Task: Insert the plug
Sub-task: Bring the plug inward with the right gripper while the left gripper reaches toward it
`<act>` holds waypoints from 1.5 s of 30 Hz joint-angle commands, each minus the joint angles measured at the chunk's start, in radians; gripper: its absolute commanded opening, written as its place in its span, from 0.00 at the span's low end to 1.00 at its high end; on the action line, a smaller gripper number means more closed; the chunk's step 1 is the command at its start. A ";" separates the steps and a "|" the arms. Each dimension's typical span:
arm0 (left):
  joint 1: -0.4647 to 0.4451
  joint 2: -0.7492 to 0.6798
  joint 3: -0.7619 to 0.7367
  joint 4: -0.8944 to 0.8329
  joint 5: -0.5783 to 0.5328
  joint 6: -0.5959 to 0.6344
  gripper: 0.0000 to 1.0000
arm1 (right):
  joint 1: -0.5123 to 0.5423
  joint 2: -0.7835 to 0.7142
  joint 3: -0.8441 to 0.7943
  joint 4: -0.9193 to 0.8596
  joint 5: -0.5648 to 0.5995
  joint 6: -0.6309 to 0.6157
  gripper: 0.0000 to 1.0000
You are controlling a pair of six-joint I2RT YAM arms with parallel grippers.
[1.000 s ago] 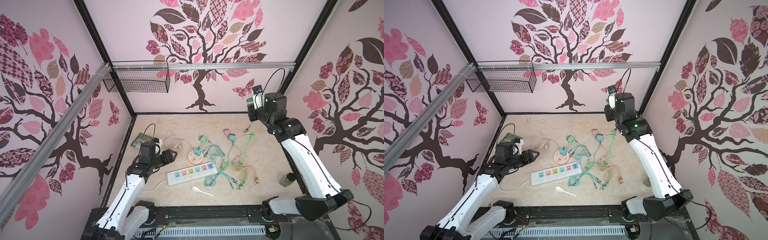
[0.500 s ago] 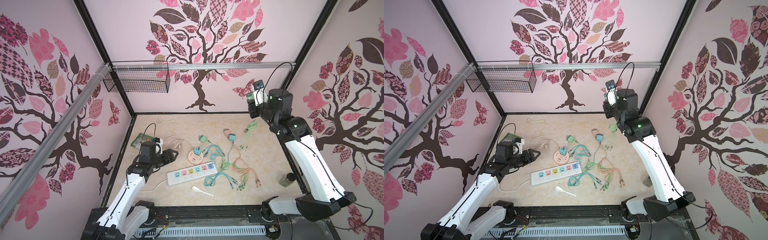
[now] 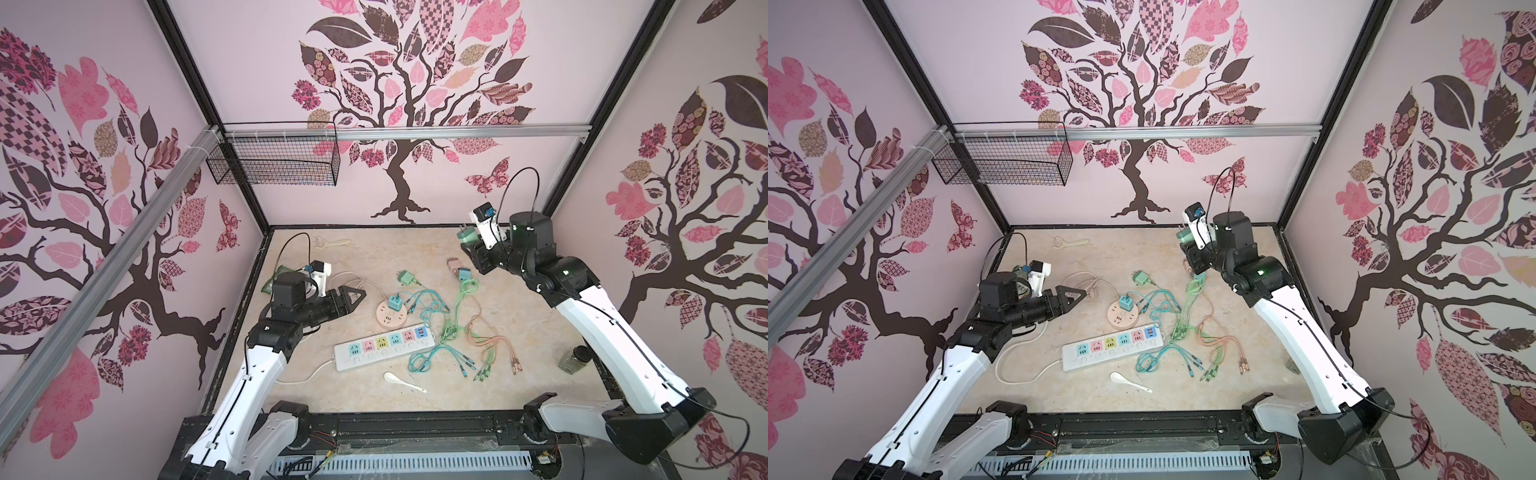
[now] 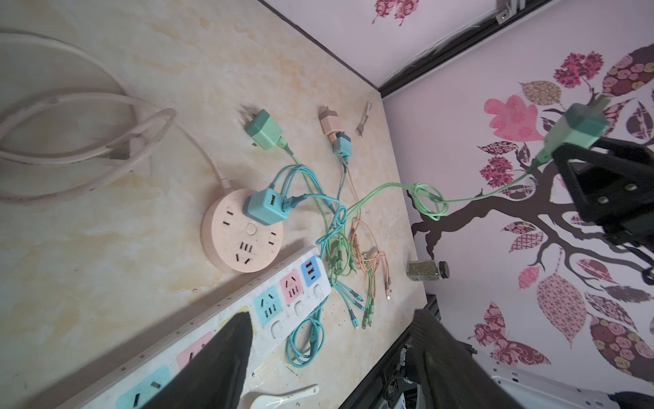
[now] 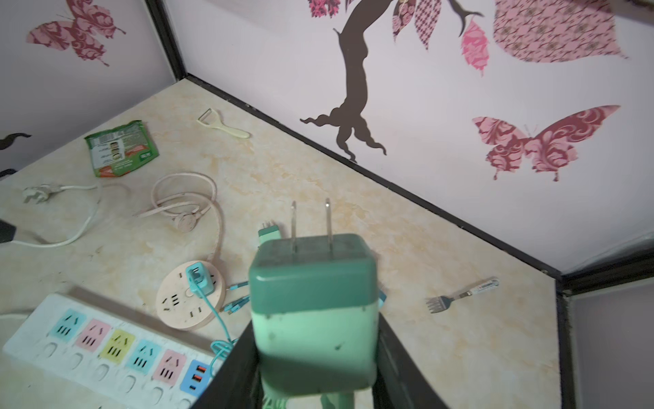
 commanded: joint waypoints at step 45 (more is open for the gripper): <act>-0.232 0.230 0.240 0.108 0.255 -0.081 0.63 | 0.445 0.107 -0.092 0.132 -0.033 -0.053 0.26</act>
